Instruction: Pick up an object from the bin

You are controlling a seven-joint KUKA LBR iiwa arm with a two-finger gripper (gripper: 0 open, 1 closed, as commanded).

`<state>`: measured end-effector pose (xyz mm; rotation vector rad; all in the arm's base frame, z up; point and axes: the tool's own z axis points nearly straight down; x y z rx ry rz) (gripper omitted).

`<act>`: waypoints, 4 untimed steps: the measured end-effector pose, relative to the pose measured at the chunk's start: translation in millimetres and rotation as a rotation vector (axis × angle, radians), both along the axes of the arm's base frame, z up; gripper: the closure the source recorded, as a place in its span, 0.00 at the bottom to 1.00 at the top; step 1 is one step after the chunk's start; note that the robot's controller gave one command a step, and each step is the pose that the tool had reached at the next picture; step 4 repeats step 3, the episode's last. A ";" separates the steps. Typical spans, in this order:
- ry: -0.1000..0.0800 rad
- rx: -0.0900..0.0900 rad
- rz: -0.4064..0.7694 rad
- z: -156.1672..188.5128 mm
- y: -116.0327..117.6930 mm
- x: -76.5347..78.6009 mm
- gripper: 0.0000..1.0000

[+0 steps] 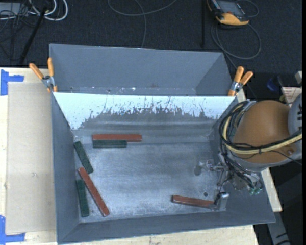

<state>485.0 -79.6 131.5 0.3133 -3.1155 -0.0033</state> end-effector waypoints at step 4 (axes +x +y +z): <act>-0.020 -0.002 -0.075 97.8 23.6 12.4 1.00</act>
Offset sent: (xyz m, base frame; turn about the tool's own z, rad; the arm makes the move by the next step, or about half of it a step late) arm -0.0160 0.0205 -0.0572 0.1034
